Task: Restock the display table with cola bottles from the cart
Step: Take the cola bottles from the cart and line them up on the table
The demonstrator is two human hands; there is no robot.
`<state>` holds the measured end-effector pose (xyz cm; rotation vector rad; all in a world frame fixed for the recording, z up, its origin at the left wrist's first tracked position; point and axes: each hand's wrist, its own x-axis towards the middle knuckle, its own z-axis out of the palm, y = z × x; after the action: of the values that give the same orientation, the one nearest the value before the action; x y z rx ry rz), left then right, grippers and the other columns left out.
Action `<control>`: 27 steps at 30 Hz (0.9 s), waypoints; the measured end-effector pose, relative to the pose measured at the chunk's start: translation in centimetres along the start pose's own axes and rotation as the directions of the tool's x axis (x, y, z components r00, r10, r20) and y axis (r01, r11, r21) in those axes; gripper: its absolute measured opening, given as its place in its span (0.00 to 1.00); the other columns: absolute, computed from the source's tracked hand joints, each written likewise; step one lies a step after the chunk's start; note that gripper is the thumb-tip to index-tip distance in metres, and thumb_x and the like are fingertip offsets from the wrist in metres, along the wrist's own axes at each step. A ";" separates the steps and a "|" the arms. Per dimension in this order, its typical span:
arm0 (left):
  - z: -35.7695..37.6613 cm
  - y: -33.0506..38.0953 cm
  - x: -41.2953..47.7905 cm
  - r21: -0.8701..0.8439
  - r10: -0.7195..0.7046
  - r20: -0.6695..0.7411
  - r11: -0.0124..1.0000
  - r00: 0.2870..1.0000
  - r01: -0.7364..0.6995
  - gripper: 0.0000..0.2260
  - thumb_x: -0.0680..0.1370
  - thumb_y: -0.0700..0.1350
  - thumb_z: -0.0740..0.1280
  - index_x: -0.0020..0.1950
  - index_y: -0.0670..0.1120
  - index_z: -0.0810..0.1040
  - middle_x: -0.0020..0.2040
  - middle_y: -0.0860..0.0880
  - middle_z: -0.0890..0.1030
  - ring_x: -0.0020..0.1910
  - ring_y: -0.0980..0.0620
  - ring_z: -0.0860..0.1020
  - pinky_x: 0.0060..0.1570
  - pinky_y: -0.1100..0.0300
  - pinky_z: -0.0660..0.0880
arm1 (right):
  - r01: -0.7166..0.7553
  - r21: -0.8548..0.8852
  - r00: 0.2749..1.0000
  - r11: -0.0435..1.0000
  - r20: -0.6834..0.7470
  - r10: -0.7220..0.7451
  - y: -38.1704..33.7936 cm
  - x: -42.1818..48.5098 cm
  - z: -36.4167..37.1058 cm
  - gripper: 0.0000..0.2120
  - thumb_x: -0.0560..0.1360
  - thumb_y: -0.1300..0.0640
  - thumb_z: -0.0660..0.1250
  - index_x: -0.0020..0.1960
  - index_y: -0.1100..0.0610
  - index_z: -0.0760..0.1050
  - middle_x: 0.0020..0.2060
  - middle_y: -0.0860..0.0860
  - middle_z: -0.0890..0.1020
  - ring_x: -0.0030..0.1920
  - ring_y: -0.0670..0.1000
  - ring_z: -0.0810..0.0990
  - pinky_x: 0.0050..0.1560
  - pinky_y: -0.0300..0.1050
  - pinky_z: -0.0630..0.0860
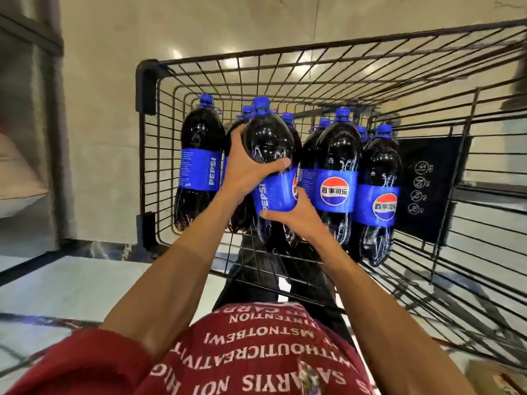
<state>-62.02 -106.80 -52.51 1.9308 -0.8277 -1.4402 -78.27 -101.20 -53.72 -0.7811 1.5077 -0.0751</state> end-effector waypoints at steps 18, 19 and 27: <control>-6.8 13.7 -17.8 0.009 0.463 -0.377 0.868 0.803 -0.496 0.45 0.59 0.47 0.83 0.70 0.49 0.64 0.66 0.54 0.73 0.65 0.56 0.76 0.67 0.51 0.75 | 0.518 -0.099 0.844 0.849 0.219 -0.490 -8.9 -14.7 -1.7 0.47 0.56 0.46 0.85 0.69 0.41 0.64 0.58 0.38 0.79 0.54 0.37 0.81 0.55 0.40 0.80; -7.1 13.9 -19.1 0.004 0.464 -0.407 0.862 0.787 -0.507 0.45 0.60 0.44 0.84 0.71 0.47 0.63 0.66 0.52 0.73 0.66 0.55 0.76 0.67 0.49 0.75 | 0.544 -0.106 0.826 0.832 0.239 -0.509 -9.2 -15.6 -1.7 0.48 0.56 0.44 0.85 0.70 0.42 0.64 0.58 0.38 0.79 0.55 0.38 0.80 0.56 0.42 0.80; -10.6 14.7 -29.3 0.030 0.503 -0.608 0.788 0.614 -0.615 0.45 0.60 0.38 0.84 0.71 0.42 0.64 0.66 0.49 0.73 0.64 0.59 0.76 0.62 0.65 0.73 | 0.735 -0.166 0.662 0.658 0.386 -0.642 -11.2 -22.5 1.3 0.46 0.54 0.41 0.84 0.67 0.43 0.66 0.59 0.40 0.80 0.58 0.41 0.81 0.60 0.49 0.80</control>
<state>-60.24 -92.67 -21.12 1.6061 -0.8482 -0.4568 -74.89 -97.81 -29.06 -1.5450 0.8572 -0.2935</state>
